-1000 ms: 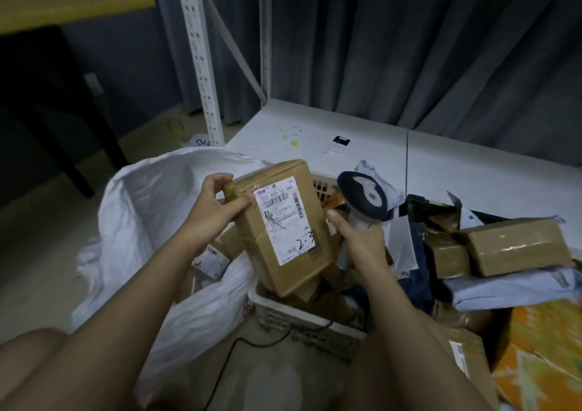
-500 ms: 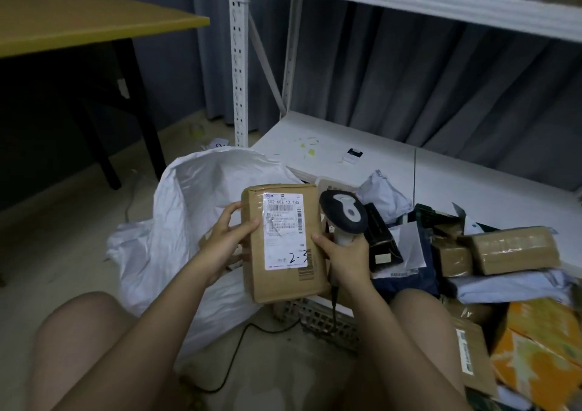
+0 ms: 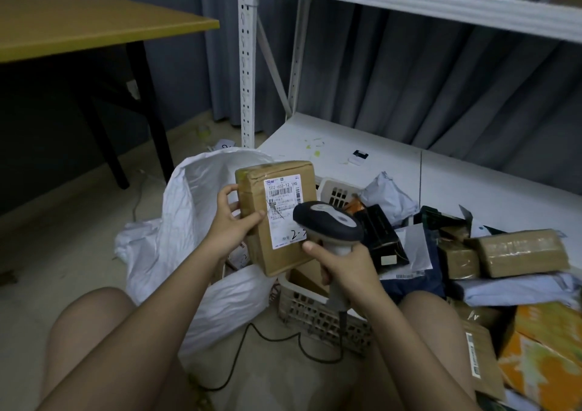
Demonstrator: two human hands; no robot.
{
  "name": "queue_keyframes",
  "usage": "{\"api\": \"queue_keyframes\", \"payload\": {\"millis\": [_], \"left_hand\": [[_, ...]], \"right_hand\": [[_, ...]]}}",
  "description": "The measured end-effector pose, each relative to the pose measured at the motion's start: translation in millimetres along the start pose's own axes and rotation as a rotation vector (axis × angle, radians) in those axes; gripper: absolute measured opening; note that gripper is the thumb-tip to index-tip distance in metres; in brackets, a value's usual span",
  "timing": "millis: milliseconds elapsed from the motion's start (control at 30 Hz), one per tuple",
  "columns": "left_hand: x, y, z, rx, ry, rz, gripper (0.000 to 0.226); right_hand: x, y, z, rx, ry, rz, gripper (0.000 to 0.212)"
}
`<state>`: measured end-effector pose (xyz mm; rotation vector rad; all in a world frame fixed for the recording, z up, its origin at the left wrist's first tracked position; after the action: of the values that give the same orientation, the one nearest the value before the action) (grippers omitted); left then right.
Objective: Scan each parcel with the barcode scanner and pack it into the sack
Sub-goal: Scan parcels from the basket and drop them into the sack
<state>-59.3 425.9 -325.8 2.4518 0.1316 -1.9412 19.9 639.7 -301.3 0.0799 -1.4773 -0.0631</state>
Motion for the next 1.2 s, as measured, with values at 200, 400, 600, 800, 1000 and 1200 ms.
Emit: {"api": "queue_keyframes", "payload": {"millis": [200,400,600,800,1000,1200], "left_hand": [[1.8,-5.9,-2.3,0.000,-0.011,0.021,0.064],[2.0,-7.5,-1.8,0.000,-0.013,0.036,0.063],[1.6,0.2,0.0,-0.017,-0.014,0.021,0.066],[-17.7,30.5,7.2,-0.224,-0.144,-0.071,0.066],[-20.7,49.8,37.3,-0.469,-0.291,0.332,0.073],[38.9,28.2,77.9,-0.186,0.075,0.865,0.063]], "right_hand": [[3.1,2.6,-6.9,-0.057,0.021,-0.108,0.030],[5.0,6.4,-6.8,-0.079,0.042,-0.102,0.028],[2.4,6.0,-0.8,-0.073,0.019,-0.040,0.022],[-13.3,8.6,22.3,-0.235,-0.044,0.054,0.030],[-29.3,7.8,37.2,-0.262,-0.110,0.093,0.028],[-52.0,26.0,33.8,-0.261,-0.206,0.107,0.024]]}}
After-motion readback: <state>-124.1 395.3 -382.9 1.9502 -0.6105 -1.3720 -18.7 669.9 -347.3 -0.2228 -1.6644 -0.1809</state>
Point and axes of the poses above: each hand's wrist, its own z-axis towards the middle knuckle, its own y-axis out of the back of the hand, x = y × z, the point moved 4 cm from there along z, towards the middle knuckle, and after that the axes turned 9 degrees about y, right-handed, at the moved point
